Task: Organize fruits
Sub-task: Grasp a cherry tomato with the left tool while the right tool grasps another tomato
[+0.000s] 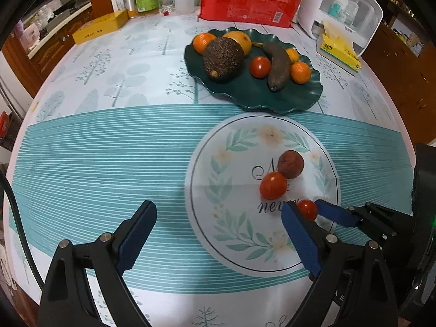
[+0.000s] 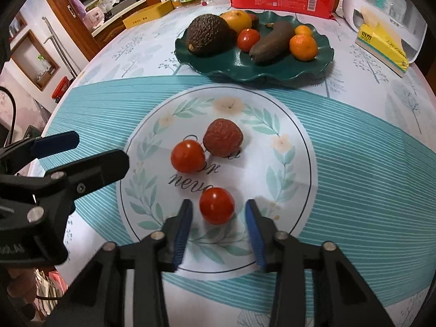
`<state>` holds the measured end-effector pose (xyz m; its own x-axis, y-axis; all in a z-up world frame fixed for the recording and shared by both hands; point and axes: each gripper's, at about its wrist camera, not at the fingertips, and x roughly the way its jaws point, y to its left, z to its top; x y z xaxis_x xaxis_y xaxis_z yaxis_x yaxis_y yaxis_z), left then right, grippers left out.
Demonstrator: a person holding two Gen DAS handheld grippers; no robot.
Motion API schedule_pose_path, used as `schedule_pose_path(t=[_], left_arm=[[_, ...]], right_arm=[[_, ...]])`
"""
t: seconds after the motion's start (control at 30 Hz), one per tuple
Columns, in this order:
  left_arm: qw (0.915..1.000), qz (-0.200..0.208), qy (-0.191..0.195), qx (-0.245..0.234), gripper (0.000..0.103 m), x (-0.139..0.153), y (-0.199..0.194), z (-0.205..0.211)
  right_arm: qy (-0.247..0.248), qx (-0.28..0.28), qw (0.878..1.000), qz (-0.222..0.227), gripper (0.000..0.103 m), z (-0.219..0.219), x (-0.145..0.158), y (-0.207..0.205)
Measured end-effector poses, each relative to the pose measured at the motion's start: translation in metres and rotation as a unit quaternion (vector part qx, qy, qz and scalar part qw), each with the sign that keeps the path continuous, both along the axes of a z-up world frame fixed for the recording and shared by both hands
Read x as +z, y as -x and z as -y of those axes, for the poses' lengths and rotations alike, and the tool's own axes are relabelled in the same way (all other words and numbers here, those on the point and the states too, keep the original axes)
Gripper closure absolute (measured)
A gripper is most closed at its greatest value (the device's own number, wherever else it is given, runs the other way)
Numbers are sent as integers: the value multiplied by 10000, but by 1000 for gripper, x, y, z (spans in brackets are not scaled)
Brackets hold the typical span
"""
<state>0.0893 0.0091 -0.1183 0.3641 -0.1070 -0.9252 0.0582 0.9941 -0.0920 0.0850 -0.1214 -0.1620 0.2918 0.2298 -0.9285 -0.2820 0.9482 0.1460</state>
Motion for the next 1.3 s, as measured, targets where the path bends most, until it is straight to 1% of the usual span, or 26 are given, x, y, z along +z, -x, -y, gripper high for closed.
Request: schedule_pose_path(t=[0.07, 0.1, 0.37, 0.43, 0.53, 0.6, 0.63, 0.7, 0.73, 0.8, 0.83, 0.9, 0.93, 1.0, 1.07, 1.17, 1.3], left_arm=[[10000, -37, 4, -42, 11, -3, -3, 4], [10000, -54, 5, -60, 11, -4, -5, 6], [9995, -211, 65, -238, 11, -15, -19, 27], [9993, -250, 67, -287, 13, -18, -22, 32], [9988, -314, 65, -366, 20, -24, -26, 39], [9985, -348, 81, -422, 30, -27, -28, 44], [9982, -387, 89, -447, 32, -30, -29, 46], [9980, -424, 140, -455, 39, -33, -31, 47], [9978, -454, 154, -467, 41, -35, -32, 49], [9974, -494, 186, -491, 51, -38, -33, 50], [9972, -519, 206, -501, 53, -39, -33, 50], [9972, -480, 215, -525, 60, -39, -34, 51], [9971, -479, 233, -544, 62, -39, -35, 51], [9963, -511, 361, -582, 77, -39, -36, 51], [9960, -543, 398, -587, 77, -39, -37, 50], [9966, -470, 354, -576, 77, -36, -36, 49], [9972, -297, 391, -566, 77, -19, -37, 46]], right_arm=[[-20, 38, 10000, 54, 75, 2, 1, 0], [-43, 52, 10000, 56, 77, 2, 0, 0], [-4, -102, 9998, 175, 77, 20, 6, -2], [-6, -146, 9997, 187, 77, 25, 7, -3], [-20, -209, 9996, 197, 77, 31, 9, -4], [-29, -240, 9995, 204, 77, 34, 9, -5], [-30, -256, 9994, 208, 77, 36, 10, -6], [-33, -274, 9994, 210, 77, 39, 10, -7], [-32, -279, 9994, 214, 77, 39, 10, -7], [-40, -293, 9993, 217, 78, 41, 10, -8], [-45, -298, 9993, 218, 78, 41, 11, -8], [-47, -308, 9993, 225, 78, 42, 11, -9], [-49, -307, 9992, 231, 78, 42, 11, -9], [-52, -291, 9993, 241, 78, 42, 12, -11], [-63, -278, 9993, 243, 78, 41, 13, -12], [-86, -267, 9992, 277, 78, 40, 17, -14], [-116, -254, 9991, 315, 78, 39, 25, -17]])
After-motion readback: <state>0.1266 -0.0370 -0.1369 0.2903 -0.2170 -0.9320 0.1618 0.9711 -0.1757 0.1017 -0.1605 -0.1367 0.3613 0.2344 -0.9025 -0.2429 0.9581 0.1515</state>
